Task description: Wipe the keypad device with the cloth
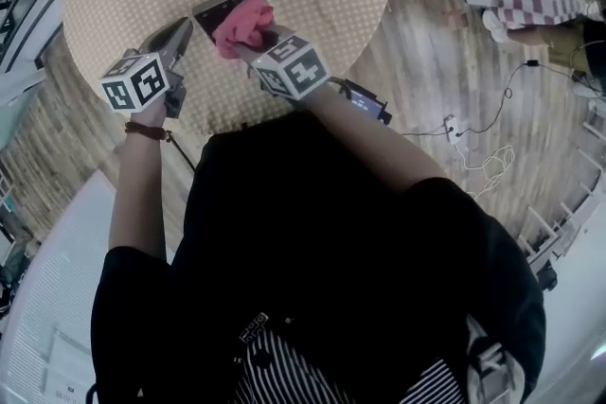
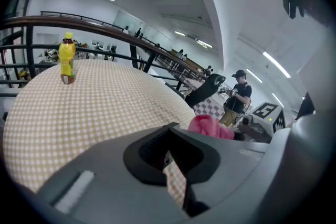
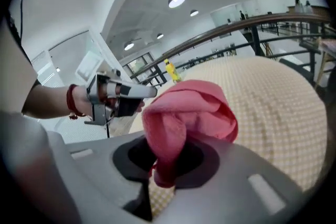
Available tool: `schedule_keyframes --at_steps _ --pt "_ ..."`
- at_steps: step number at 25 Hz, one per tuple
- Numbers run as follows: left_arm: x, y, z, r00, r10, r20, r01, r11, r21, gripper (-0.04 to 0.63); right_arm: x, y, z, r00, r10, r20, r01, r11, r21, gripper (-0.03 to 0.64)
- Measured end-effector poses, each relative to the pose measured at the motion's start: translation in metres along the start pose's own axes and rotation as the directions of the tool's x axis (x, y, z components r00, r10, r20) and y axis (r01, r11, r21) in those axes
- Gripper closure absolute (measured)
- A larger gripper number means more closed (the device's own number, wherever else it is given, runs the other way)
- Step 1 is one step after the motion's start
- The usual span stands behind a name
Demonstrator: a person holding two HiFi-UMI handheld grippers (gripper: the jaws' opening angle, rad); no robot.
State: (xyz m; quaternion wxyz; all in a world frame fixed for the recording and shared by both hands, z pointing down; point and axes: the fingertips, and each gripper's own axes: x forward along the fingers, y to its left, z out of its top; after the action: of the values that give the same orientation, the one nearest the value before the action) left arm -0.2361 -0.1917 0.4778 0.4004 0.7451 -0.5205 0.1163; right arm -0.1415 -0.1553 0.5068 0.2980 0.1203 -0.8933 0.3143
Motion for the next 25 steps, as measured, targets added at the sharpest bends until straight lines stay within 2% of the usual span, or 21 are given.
schedule_keyframes --at_steps 3,5,7,10,14,19,22,25 --pt "-0.033 -0.028 0.009 0.993 0.015 0.113 -0.018 1.000 0.022 0.592 -0.036 0.014 0.031 0.994 -0.005 0.109 0.011 0.998 -0.057 0.548" --pt "-0.051 -0.047 0.018 0.983 0.025 0.183 -0.038 0.997 0.066 0.592 -0.056 0.018 0.050 0.984 -0.032 0.174 0.052 0.993 -0.110 0.548" --pt "-0.062 -0.071 0.026 0.975 0.029 0.219 -0.055 0.991 0.118 0.592 -0.076 0.019 0.066 0.975 -0.053 0.217 0.086 0.986 -0.143 0.549" --pt "-0.063 -0.098 0.031 0.972 0.026 0.233 -0.062 0.987 0.151 0.594 -0.094 0.018 0.083 0.971 -0.033 0.235 0.070 0.986 -0.153 0.549" --pt "-0.041 -0.078 0.040 0.971 0.009 0.240 -0.047 0.987 0.154 0.594 -0.076 0.005 0.112 0.967 -0.034 0.254 0.074 0.986 -0.152 0.551" --pt "-0.066 -0.030 0.049 0.969 0.061 0.241 -0.092 0.988 0.120 0.594 -0.030 0.031 0.139 0.975 -0.003 0.224 0.040 0.986 -0.165 0.551" --pt "-0.038 -0.010 0.043 0.970 0.048 0.240 -0.074 0.992 0.100 0.594 -0.011 0.003 0.136 0.975 -0.034 0.219 0.070 0.985 -0.160 0.551" --pt "-0.015 -0.023 0.032 0.970 0.058 0.236 -0.080 0.993 0.088 0.594 -0.020 -0.017 0.120 0.974 -0.028 0.224 0.065 0.985 -0.158 0.551"
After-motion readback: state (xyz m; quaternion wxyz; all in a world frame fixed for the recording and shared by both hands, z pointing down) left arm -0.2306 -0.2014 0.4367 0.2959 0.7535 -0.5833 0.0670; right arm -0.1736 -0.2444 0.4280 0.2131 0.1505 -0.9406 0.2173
